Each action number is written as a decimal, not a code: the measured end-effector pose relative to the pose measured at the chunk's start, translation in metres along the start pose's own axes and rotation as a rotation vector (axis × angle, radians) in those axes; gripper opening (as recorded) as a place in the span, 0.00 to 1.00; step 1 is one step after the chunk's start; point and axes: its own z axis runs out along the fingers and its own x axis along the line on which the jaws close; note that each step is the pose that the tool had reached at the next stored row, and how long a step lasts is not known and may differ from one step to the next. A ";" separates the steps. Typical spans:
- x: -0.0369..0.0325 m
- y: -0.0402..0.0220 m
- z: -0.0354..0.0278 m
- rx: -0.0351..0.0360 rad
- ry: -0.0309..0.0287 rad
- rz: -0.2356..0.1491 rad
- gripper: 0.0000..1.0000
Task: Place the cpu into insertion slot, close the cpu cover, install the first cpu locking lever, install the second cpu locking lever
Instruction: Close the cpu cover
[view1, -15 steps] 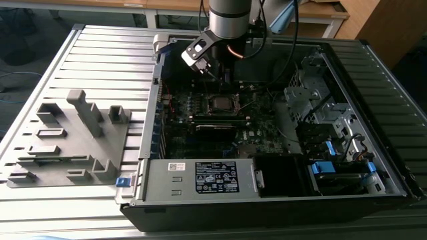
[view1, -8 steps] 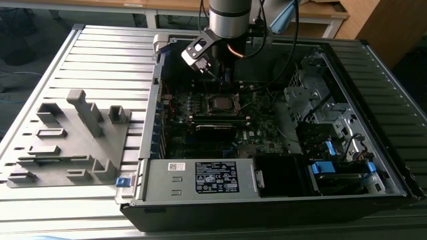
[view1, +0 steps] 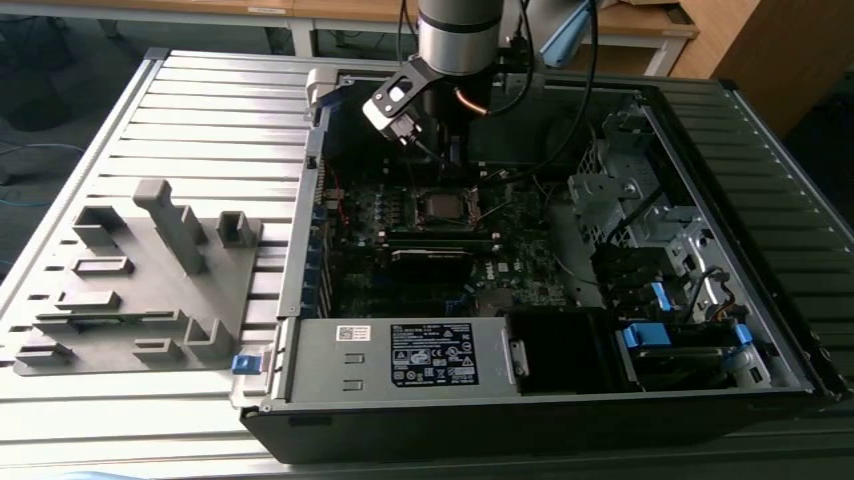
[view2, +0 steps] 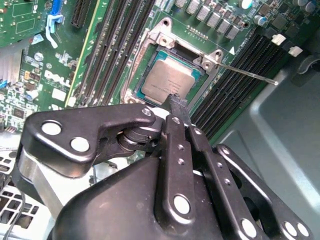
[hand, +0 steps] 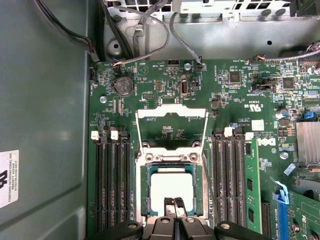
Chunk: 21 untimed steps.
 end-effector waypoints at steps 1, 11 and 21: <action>0.0000 0.0001 -0.0006 -0.0002 0.0002 0.000 0.11; 0.0003 0.0011 -0.0134 -0.0001 0.0002 0.000 0.11; 0.0004 0.0037 -0.0148 -0.0001 0.0002 0.000 0.11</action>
